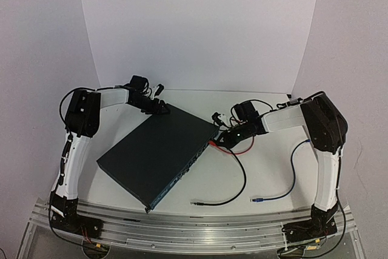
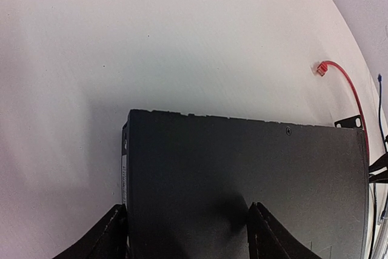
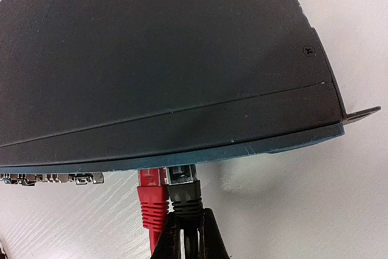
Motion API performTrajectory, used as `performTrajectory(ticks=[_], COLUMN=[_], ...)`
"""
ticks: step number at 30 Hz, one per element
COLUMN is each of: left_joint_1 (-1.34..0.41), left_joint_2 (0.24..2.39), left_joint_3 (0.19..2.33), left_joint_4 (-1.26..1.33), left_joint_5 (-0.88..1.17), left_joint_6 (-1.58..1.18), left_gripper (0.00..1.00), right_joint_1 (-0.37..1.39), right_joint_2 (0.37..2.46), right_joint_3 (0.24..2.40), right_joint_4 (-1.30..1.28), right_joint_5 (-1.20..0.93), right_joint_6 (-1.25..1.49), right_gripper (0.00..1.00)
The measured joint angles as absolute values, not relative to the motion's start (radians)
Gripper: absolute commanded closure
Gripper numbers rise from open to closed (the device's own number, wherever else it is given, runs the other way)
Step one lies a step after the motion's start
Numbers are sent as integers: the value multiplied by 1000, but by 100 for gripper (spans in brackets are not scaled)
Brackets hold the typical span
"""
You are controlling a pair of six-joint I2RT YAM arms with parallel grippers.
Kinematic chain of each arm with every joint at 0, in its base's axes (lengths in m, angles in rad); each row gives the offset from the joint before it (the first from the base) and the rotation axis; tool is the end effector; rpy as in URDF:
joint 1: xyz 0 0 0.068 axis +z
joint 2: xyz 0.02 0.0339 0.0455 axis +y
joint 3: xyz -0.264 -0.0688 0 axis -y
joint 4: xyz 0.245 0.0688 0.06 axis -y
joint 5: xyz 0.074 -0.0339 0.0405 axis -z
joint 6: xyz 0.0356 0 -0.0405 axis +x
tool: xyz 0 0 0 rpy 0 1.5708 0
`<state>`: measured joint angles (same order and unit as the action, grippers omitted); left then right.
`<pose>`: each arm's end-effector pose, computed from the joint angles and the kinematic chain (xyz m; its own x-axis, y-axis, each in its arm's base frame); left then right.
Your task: Insert the plug into the switch port
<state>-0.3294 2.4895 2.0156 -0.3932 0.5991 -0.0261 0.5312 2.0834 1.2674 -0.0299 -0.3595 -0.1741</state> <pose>0.5065 -0.1944 0.1365 -0.7372 0.2292 -0.6356 0.5934 0.6696 -0.4467 0.3663 0.2297 0.1259 -0.5187 -0.4928 -0.6986 -0.7769 0.6128 0.1445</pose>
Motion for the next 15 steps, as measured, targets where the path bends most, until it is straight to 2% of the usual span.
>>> performTrajectory(ticks=[7,15], left_joint_1=[-330,-337], left_joint_2=[2490,2462], left_joint_3=[2015,1942], left_joint_4=[-384,-286], left_joint_5=[582,541], left_joint_6=[-52,-110], left_gripper=[36,35], right_joint_1=[531,533], right_joint_2=[2083,2083], right_joint_3=[1267,1267], right_joint_4=[-30,-22], right_joint_5=[-356,-344], right_joint_6=[-174,-169], right_gripper=[99,94])
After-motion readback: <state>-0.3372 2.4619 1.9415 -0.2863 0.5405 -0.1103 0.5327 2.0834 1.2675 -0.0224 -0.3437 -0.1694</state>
